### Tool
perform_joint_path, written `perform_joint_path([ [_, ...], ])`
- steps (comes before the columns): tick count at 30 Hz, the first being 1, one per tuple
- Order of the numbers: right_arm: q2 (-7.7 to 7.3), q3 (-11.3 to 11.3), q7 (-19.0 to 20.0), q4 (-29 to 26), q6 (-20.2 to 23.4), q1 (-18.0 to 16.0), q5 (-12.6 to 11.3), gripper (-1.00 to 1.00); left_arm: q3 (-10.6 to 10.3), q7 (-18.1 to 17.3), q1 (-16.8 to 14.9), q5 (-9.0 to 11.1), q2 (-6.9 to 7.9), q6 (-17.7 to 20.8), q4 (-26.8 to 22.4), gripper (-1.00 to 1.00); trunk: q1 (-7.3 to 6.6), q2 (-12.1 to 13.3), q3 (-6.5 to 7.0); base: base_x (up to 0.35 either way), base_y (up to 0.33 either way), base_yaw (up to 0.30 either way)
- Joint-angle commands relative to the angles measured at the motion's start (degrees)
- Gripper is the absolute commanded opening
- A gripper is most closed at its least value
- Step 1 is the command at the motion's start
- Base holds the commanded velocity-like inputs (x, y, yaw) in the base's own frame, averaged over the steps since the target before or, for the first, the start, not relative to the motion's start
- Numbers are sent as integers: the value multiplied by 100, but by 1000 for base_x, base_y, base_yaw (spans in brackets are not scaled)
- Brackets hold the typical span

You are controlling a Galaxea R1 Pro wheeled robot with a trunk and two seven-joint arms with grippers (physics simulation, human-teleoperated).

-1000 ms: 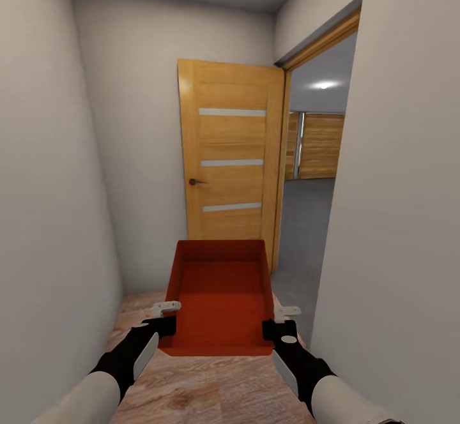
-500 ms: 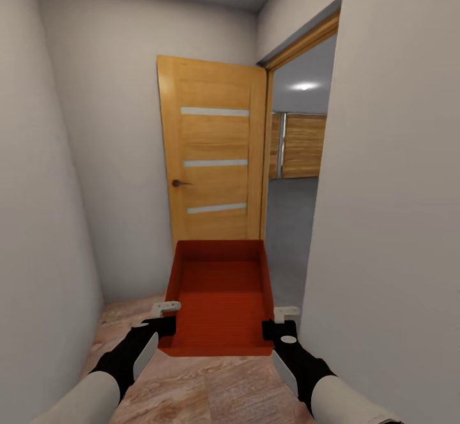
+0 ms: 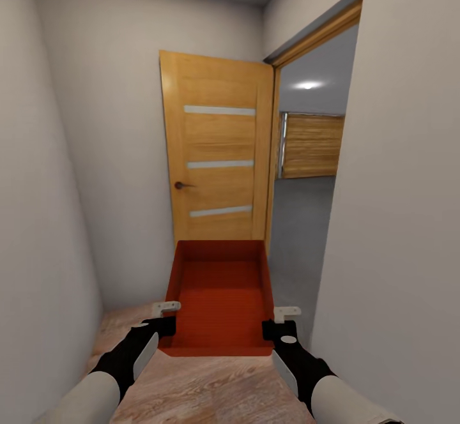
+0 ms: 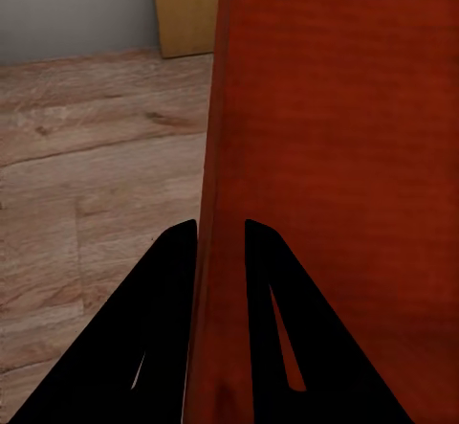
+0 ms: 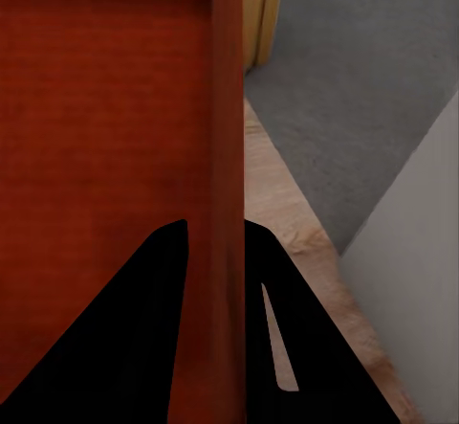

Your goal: Move the two storage containers from the living room to the garage. In the garage, place one container on the floor and stack the other container on top of it (either order is fine).

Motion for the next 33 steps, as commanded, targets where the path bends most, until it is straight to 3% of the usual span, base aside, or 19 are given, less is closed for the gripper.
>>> perform_joint_path([
  [1, -7, 100, 34, 7, 10, -2, -158, -100, 108, 86, -7, -64, 46, -136, -27, -100, 3, -5, -8, 214, 162, 0],
  [22, 2, 102, 26, 7, 3, -2, -158, -100, 108, 84, -7, -63, 52, -135, -34, -100, 3, -5, -8, 214, 162, -247],
  [33, 2, 102, 34, 7, -11, -2, -166, -100, 108, 86, -7, -64, 53, -135, -34, -100, 3, -5, -8, 217, 166, -28],
])
